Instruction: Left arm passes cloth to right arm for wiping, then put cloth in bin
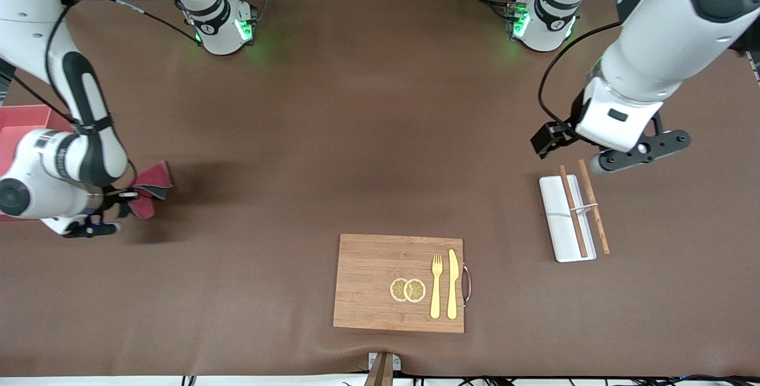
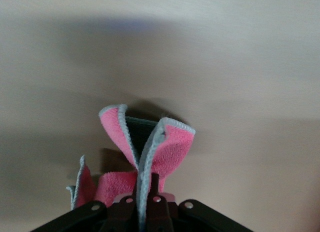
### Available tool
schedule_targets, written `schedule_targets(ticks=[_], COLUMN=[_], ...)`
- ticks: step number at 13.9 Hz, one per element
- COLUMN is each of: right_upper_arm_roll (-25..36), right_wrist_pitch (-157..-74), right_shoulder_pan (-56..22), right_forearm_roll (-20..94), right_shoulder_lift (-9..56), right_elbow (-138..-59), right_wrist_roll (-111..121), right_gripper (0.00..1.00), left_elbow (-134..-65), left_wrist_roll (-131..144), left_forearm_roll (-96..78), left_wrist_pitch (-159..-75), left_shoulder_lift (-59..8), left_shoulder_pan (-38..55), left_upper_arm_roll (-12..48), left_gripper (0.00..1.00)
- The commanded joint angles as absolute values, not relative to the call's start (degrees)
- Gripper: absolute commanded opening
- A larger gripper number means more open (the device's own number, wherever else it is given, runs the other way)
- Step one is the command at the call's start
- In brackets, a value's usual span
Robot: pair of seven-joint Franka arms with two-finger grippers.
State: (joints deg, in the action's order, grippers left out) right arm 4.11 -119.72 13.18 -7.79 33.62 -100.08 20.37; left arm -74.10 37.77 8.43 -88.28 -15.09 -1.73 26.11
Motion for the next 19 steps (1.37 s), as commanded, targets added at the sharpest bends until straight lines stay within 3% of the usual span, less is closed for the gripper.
schedule_targets(ticks=[1,6,8,15,19], right_upper_arm_roll=[2.81,3.78,3.69,3.43,2.64], right_wrist_pitch=[-119.36,-111.73,-108.73,-118.91,-120.23], right_shoulder_pan=[18.0,20.13,20.04,19.96,14.7], right_forearm_roll=[-10.11,-15.02,-17.13,-16.18,-5.66], right_shoulder_lift=[32.7,24.62,24.26,33.21,36.03], right_elbow=[-97.92,-95.11,-93.52,-94.3,-96.94], right_wrist_roll=[29.58,38.41,38.23,37.71,37.27], right_gripper=[0.0,0.0,0.0,0.0,0.0], left_elbow=[-76.02,-79.1,-80.33,-85.6,-86.48], left_wrist_roll=[32.98,22.7,18.91,13.01,9.42], left_forearm_roll=[6.42,4.04,3.26,0.8,0.53], left_wrist_pitch=[-87.71,-87.63,-87.63,-87.63,-87.63], left_shoulder_lift=[-12.57,-9.5,-8.62,-4.49,-3.52], left_shoulder_pan=[-3.69,-1.59,0.08,0.79,0.97], left_upper_arm_roll=[25.93,16.99,12.94,7.48,5.19], left_gripper=[1.0,1.0,1.0,1.0,1.0])
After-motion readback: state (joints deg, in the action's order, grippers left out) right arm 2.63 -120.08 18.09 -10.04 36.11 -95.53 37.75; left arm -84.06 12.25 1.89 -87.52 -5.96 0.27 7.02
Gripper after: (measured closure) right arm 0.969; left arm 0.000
